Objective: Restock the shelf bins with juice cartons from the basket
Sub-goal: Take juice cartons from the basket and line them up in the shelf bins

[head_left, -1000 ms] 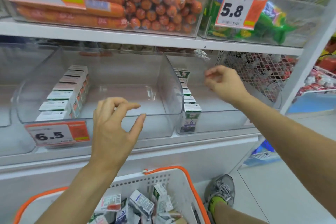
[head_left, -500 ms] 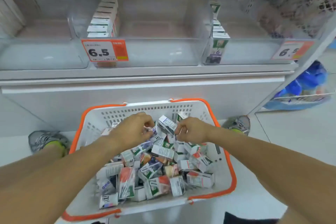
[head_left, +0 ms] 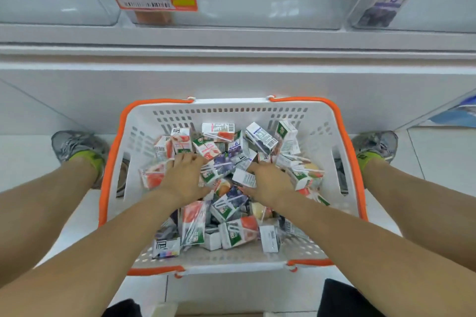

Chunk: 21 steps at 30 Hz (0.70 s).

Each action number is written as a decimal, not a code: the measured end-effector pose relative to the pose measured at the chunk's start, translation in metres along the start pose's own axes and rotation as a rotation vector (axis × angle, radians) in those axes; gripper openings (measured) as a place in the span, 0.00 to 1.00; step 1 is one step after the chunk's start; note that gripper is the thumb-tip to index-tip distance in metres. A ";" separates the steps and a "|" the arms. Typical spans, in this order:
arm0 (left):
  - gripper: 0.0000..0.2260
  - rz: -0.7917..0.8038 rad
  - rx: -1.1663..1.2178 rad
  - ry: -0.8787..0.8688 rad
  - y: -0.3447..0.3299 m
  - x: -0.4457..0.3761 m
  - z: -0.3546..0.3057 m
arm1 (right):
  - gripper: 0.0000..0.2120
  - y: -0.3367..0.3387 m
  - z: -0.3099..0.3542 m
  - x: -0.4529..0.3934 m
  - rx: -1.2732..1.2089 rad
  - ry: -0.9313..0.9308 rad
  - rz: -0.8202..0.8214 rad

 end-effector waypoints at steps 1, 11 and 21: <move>0.34 0.019 0.019 0.012 -0.002 -0.003 0.004 | 0.23 0.000 -0.001 -0.003 -0.004 -0.004 0.006; 0.18 0.034 0.674 0.218 0.036 0.007 0.031 | 0.13 0.029 -0.018 0.000 -0.798 -0.274 0.131; 0.26 0.495 1.738 0.098 0.124 0.054 -0.006 | 0.14 0.135 0.045 0.033 -1.078 -0.077 0.148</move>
Point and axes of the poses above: each hand's wrist, its own x-axis away from the middle knuckle, its own y-axis out of the back of the hand, z = x × y, the point moved 7 cm from there along -x, towards the middle knuckle, and after that the axes turned 11 degrees about -x, right-handed, at the moved point
